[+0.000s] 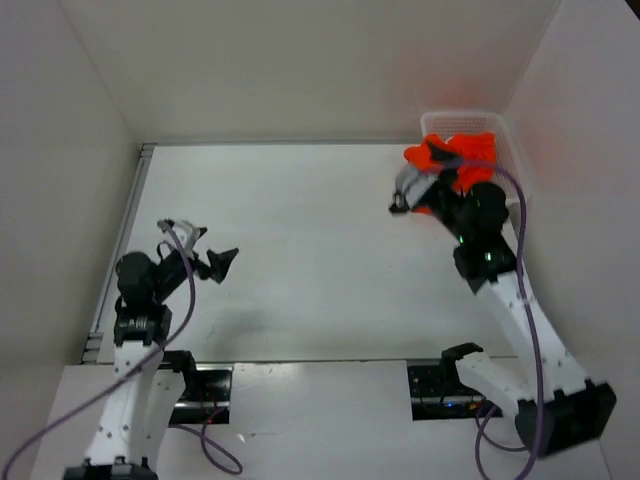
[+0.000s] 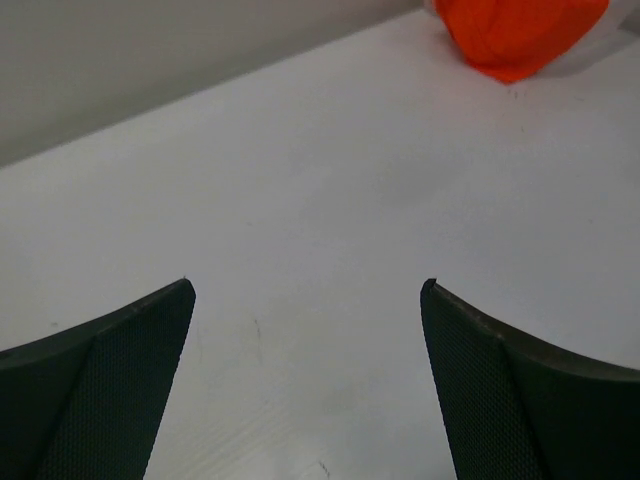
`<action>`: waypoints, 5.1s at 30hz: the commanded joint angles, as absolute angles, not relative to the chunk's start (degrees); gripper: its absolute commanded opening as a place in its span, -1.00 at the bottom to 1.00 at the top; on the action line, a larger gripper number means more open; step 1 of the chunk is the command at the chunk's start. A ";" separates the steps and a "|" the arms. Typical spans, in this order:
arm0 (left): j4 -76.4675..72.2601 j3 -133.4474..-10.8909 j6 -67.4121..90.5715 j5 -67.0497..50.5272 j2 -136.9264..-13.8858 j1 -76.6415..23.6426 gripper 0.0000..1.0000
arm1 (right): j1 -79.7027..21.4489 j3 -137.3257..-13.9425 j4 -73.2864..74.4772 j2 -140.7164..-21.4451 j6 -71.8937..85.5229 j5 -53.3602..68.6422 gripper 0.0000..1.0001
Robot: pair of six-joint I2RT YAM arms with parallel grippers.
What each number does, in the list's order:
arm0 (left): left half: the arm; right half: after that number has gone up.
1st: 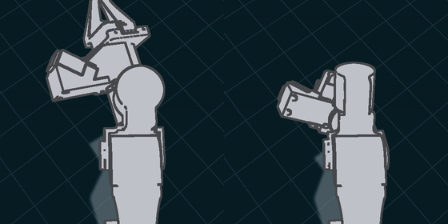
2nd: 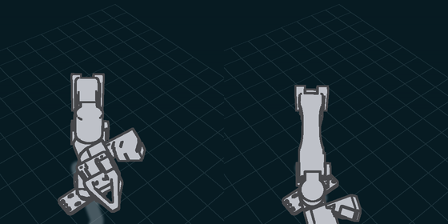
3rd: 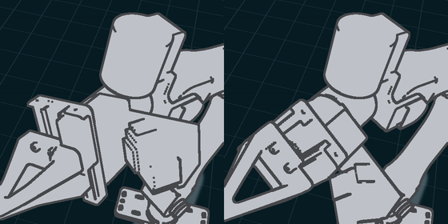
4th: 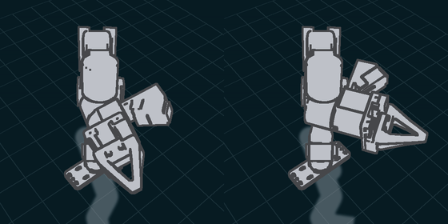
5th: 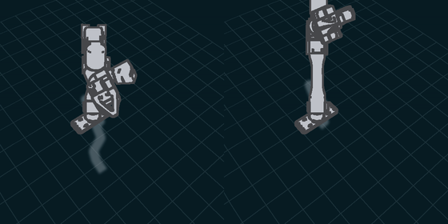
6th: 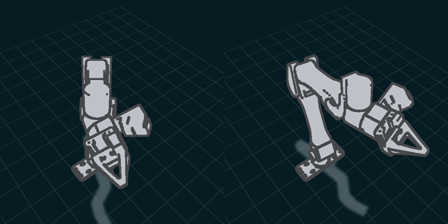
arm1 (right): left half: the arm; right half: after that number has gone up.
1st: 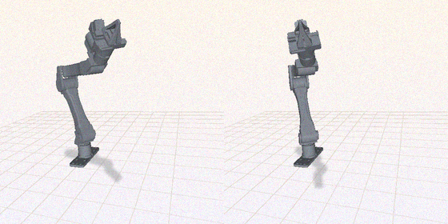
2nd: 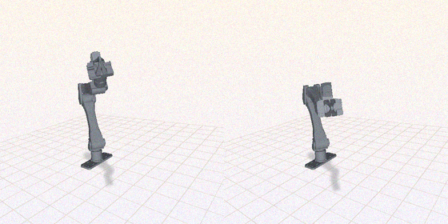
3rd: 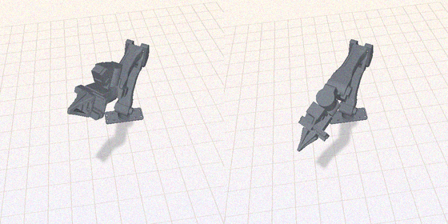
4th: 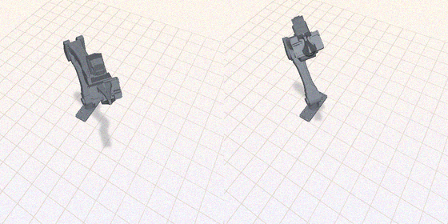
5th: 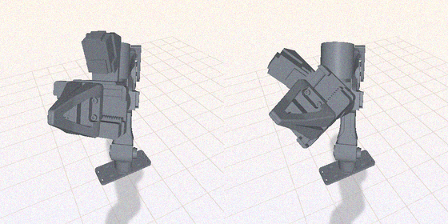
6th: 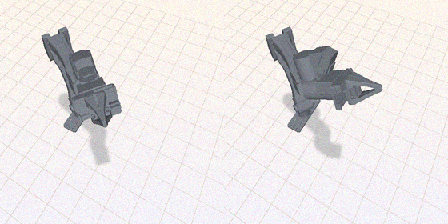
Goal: Fold and stack the shorts
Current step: Grab the shorts from the pile, then move the shorts to the center of the board, then flatten the shorts out
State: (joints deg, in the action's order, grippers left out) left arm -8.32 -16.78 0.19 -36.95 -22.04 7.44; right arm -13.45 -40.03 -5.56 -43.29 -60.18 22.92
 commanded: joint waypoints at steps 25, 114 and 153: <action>27.33 -83.85 0.00 -27.15 -104.06 -13.01 1.00 | 11.16 -136.76 27.07 -139.56 10.63 -18.45 0.82; 7.73 -61.08 0.00 -0.18 -101.77 -30.59 0.77 | -21.01 -95.88 9.84 -121.79 15.20 -1.93 0.42; 52.82 -149.83 0.00 -20.13 -135.21 -5.70 0.88 | -20.13 -70.66 24.43 -94.66 -4.48 13.99 -1.00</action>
